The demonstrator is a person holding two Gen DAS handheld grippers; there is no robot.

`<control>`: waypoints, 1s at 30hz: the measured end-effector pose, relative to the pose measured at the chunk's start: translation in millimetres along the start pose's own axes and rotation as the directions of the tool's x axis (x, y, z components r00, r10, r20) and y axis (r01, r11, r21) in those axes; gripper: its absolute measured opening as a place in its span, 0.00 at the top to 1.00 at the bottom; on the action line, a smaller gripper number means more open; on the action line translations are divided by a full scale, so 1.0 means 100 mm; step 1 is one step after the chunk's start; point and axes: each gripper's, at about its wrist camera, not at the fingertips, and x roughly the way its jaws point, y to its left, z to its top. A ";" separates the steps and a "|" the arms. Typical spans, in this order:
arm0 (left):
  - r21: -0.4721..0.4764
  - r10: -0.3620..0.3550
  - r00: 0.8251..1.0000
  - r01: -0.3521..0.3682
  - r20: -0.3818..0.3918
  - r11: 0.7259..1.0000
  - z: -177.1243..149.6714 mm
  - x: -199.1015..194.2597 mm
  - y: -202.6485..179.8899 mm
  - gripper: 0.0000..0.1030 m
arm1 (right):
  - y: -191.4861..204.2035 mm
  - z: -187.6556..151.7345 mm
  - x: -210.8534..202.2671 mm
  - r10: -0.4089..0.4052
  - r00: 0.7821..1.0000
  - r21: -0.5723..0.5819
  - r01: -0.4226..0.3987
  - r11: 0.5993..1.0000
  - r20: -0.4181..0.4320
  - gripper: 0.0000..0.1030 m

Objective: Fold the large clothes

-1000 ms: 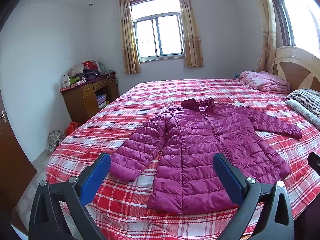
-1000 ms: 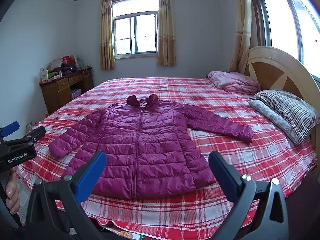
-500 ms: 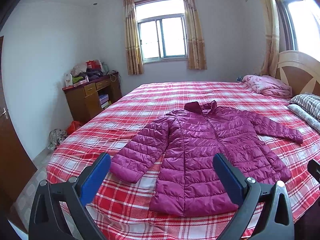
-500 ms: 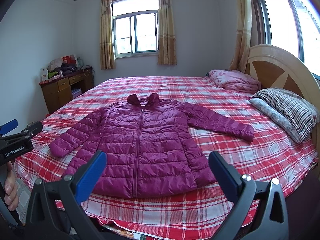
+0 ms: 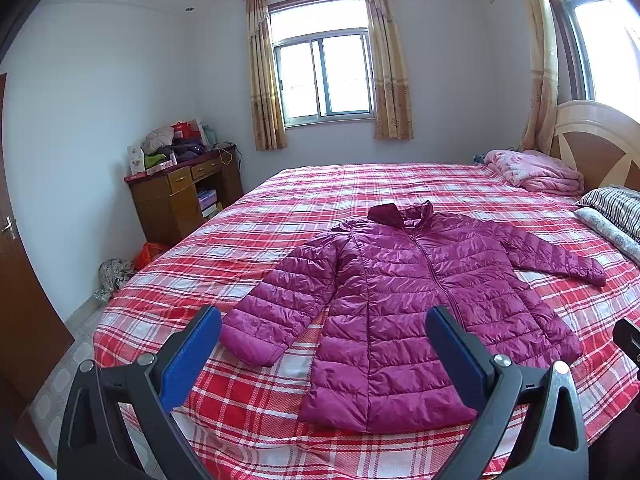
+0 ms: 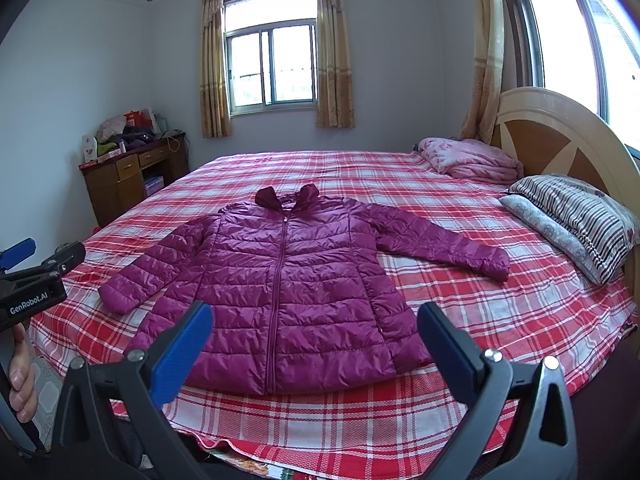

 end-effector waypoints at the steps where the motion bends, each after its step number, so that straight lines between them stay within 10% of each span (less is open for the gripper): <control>1: 0.000 0.001 1.000 -0.001 0.000 1.000 0.00 0.00 0.00 0.01 | 0.00 0.00 0.00 0.000 1.000 0.000 0.000 1.000 0.000 0.00; 30: 0.004 0.000 1.000 0.000 -0.001 1.000 0.01 -0.01 -0.01 0.01 | 0.00 -0.03 0.02 0.002 1.000 0.006 -0.002 1.000 -0.006 0.00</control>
